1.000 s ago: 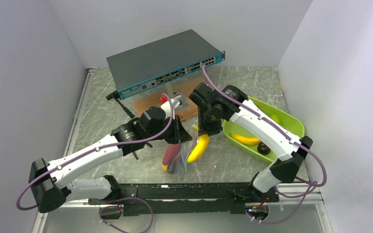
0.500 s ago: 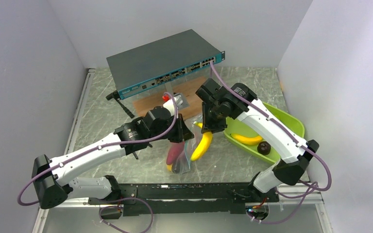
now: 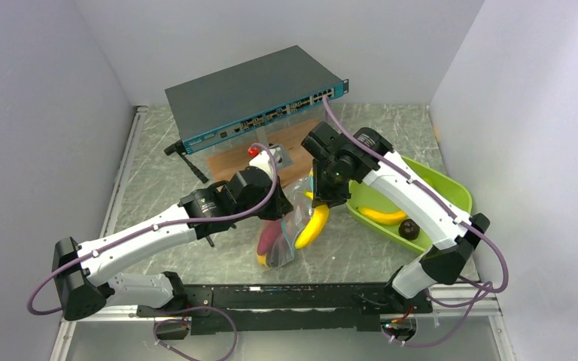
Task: Place the food in the zip-top bag and seal the zipper
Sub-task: Place the fake fruit in the zipper food storage bag.
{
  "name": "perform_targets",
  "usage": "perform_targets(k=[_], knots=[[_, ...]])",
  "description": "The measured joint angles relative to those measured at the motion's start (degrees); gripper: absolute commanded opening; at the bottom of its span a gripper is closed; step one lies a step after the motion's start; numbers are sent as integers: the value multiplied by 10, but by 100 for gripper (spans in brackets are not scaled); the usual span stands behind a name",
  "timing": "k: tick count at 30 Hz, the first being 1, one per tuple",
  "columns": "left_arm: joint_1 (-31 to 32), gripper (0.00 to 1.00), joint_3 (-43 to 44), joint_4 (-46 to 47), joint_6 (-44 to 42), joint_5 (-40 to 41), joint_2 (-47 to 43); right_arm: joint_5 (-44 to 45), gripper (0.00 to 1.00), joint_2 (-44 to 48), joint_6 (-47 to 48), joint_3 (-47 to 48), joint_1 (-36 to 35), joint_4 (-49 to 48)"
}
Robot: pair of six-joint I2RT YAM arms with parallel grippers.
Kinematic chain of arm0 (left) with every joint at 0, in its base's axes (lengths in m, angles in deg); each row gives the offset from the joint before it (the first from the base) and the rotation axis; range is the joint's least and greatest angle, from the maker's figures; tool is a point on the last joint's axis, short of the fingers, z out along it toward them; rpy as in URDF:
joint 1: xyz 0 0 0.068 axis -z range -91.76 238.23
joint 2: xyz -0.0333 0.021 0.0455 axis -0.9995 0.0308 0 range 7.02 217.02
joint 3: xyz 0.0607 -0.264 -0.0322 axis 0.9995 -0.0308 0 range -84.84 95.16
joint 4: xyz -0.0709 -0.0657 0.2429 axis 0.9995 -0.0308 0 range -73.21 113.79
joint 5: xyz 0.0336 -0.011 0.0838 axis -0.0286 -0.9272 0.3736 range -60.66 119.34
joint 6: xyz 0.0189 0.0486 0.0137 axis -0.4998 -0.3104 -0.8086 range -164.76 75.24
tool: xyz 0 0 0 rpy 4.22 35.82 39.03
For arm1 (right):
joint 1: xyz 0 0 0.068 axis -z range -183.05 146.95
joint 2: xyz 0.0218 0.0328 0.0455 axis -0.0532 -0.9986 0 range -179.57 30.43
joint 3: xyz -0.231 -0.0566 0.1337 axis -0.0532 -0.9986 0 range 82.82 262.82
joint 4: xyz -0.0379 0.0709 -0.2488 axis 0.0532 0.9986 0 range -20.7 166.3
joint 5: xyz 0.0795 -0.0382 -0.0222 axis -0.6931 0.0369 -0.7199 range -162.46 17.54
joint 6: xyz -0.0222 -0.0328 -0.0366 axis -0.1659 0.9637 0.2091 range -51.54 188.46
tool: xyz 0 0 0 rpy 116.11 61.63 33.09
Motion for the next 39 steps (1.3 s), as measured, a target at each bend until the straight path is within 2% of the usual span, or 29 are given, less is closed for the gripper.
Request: perform_targets(k=[9,12,21,34,39], knots=[[1,0,0,22,-2,-21,1,33,0,-46,-11,15,-4,-1],[1,0,0,23,-2,-27,1,31,4,-44,-10,15,-6,-8],[1,0,-4,26,1,-30,1,-20,1,6,-7,-18,-7,-73],[1,0,-11,35,8,-29,-8,-33,0,27,-20,-22,-2,-84],[1,0,-11,34,7,-26,-5,-70,0,30,-9,-25,-2,-103]])
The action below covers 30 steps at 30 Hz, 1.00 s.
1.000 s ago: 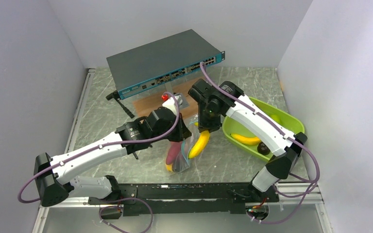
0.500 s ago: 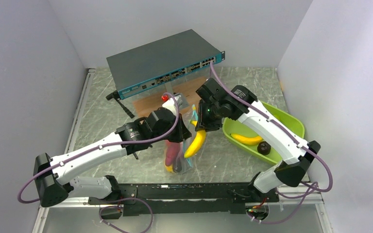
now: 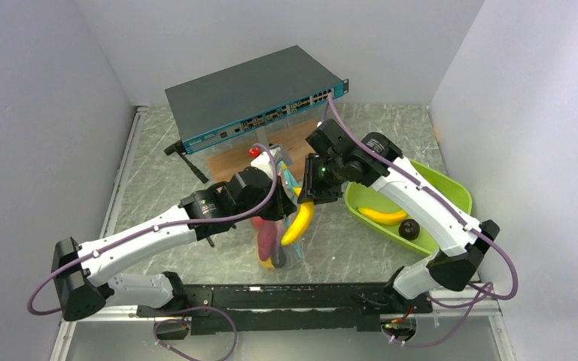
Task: Place the food in the zip-top bag and seal the zipper
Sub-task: Place the fake fruit in the zipper food storage bag.
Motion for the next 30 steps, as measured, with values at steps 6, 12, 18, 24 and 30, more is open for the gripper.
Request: perform_targets(k=[6,12,18,24,30], knots=[[0,0,7,-12,-6,7,14,24,0,-4,-2,2,0,17],[0,0,12,-13,-11,-9,21,114,0,-62,2,10,-14,53],[0,0,12,-17,-11,-12,16,192,0,-66,-5,2,-19,78],[0,0,17,-17,-22,-35,22,244,0,-65,12,24,-20,95],[0,0,23,-12,-26,-58,38,266,0,-38,29,29,-21,69]])
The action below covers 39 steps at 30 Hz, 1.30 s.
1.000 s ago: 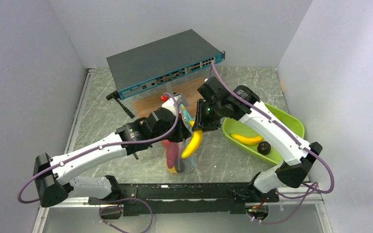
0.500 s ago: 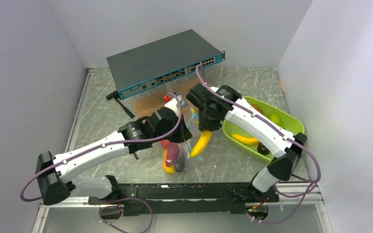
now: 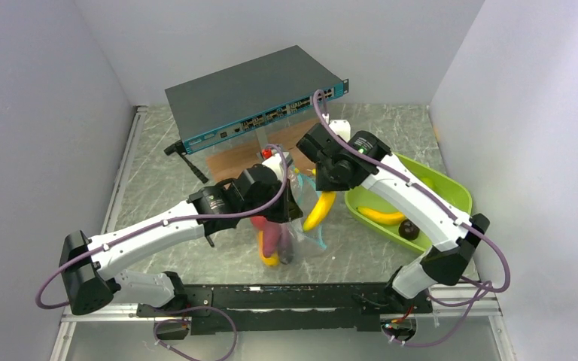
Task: Place the food in the zip-top bag and seal the zipper
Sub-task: Place the fake fruit in the zipper food storage bag.
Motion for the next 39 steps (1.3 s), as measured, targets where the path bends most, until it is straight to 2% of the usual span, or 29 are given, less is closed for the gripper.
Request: perform_targets(k=[5,12,17,30,35,39], knots=[[0,0,2,-2,1,-9,0,42,0,6,2,0,-27,-26],[0,0,2,-9,24,19,-14,125,0,-24,-31,0,-122,-12],[0,0,-4,-17,42,51,-26,158,0,-18,-68,-6,-130,-1],[0,0,-35,-9,76,106,-50,158,0,111,-55,-108,-161,-55],[0,0,-35,-4,75,105,-50,152,0,113,-45,-108,-162,-68],[0,0,-35,1,75,104,-50,144,0,73,-51,-93,-162,-56]])
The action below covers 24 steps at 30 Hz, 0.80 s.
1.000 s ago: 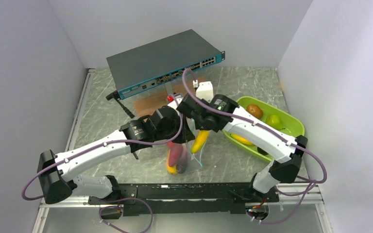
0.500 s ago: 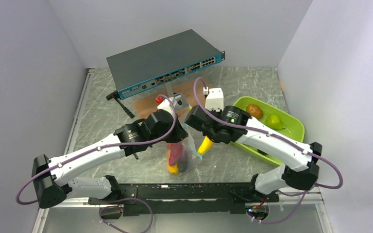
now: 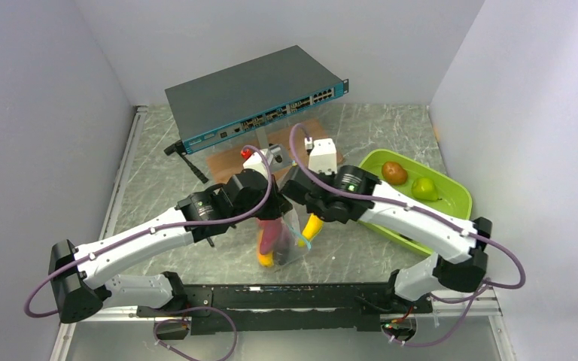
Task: Place the food in the zip-top bag and seal the zipper
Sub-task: Place the fake fruit in the zipper food storage bag.
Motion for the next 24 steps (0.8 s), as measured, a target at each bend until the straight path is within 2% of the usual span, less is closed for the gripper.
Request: perform_targets(k=[6,11,13,14,16,17,18,20,24], knots=[[0,0,0,3,0,-3,0,-11,1,-65,-19,21,0,34],[0,0,0,11,1,-15,-1,-20,21,-92,-26,51,0,56],[0,0,0,12,1,-20,-3,-28,36,-100,-25,63,0,59],[-1,0,0,13,1,-23,-5,-31,49,-102,-25,66,0,60],[-1,0,0,14,1,-25,-8,-40,86,-103,-22,68,0,55],[-1,0,0,15,1,-29,-9,-45,96,-103,-20,68,0,50],[-1,0,0,13,-3,-28,-10,-43,99,-103,-10,67,0,50],[-3,0,-9,6,-1,-28,-18,-45,99,-97,2,58,4,45],[-2,0,-19,-1,1,-28,-24,-66,95,-71,27,28,5,3]])
